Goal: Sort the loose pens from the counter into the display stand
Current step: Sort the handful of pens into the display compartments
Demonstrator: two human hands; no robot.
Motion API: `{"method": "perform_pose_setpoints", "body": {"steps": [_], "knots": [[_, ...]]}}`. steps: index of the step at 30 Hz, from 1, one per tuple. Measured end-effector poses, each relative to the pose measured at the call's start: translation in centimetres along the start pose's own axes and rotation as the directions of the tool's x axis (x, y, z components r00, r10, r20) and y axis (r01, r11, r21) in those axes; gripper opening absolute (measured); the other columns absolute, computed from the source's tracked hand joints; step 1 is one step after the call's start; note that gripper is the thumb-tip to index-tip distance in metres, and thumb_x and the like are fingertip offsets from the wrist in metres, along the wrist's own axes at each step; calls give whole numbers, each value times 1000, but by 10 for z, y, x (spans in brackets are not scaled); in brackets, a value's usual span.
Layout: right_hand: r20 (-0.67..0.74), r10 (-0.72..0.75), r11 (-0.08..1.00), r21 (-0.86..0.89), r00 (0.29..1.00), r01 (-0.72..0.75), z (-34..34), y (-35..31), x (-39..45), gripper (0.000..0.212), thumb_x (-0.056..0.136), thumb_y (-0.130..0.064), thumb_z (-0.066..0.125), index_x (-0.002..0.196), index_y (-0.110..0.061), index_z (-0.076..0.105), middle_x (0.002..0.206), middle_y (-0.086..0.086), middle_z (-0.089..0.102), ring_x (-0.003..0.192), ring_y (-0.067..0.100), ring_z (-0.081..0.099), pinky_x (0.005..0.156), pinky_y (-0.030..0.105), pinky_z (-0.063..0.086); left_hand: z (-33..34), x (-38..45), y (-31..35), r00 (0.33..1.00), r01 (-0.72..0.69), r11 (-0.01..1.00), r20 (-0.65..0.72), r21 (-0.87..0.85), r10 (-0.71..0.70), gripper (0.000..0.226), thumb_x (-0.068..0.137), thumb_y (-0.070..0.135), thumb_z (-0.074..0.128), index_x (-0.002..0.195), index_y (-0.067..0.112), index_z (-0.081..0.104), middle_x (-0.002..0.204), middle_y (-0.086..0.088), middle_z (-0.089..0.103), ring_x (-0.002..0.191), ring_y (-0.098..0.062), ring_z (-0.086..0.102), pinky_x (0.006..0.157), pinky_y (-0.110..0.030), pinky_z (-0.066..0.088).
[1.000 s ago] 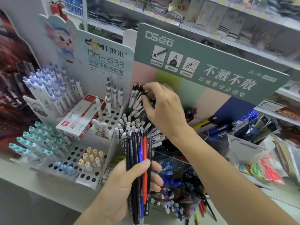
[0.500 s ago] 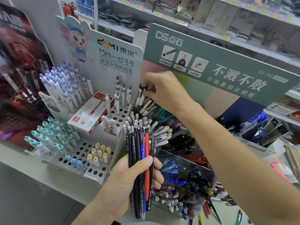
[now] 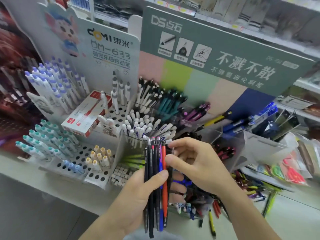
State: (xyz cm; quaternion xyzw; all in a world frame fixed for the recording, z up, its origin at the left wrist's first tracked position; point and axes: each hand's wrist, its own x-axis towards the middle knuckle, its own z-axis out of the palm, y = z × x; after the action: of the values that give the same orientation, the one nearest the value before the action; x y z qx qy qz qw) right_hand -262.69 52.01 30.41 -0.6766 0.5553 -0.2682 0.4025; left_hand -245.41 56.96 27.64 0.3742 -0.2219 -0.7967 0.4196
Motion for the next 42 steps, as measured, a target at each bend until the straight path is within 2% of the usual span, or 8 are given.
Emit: {"method": "perform_pose_setpoints", "body": {"steps": [7,12,18,24,27,30,34,42], "knots": [[-182,220,897,423,958,-126,-23,18,-45,18,85,-15,75,87,-3,63,61,9,62,50,17,57,52,24,50,9,4,-27,990,144,989,-3,38,-144,37,81,11,65,113,-7,61,100,-35,69,90,-47,71,76,-53,61],[-469,299,830,558,831,17,-53,18,-84,18,66,-28,78,61,-20,63,64,8,65,51,23,63,55,24,55,11,10,-39,993,103,972,-80,213,-88,45,82,30,68,105,-7,60,81,-26,68,67,-34,66,61,-40,57],[-334,331,769,638,882,-47,0,36,-109,31,71,23,75,60,7,50,73,12,66,59,29,70,56,29,57,26,15,-51,996,59,969,-79,241,-41,43,75,47,67,90,7,68,77,-18,63,63,-28,56,55,-36,47],[3,272,888,383,962,-253,18,48,-119,20,72,-14,87,68,-17,68,73,7,72,67,19,70,66,36,57,27,18,-58,996,60,954,-80,295,-38,34,70,38,73,93,12,71,80,-11,64,69,-21,58,64,-32,48],[-110,273,906,364,956,-217,4,49,-108,16,76,-32,84,79,-26,69,76,3,72,69,21,68,66,44,54,24,19,-64,995,93,942,-63,322,-77,30,76,32,72,98,11,69,77,-10,62,67,-20,59,60,-29,50],[-201,286,886,429,937,-178,-4,51,-90,19,84,-25,80,95,-34,68,84,1,68,67,25,63,61,39,55,18,17,-69,992,106,907,26,407,-127,26,86,33,78,102,16,68,80,-14,62,71,-27,61,67,-36,51],[-139,231,955,220,963,-197,-1,55,-76,30,77,-29,86,99,-35,67,84,-3,64,64,23,63,59,28,53,14,16,-71,966,101,862,156,497,-204,20,88,28,73,105,19,66,81,-15,65,75,-28,63,72,-36,52],[-51,265,943,220,963,-248,1,75,-71,22,83,-16,75,89,-35,66,80,-6,65,63,16,62,61,39,57,15,21,-75,962,217,913,85,345,-261,39,85,27,74,121,13,67,92,-20,65,81,-33,65,74,-42,55]]}}
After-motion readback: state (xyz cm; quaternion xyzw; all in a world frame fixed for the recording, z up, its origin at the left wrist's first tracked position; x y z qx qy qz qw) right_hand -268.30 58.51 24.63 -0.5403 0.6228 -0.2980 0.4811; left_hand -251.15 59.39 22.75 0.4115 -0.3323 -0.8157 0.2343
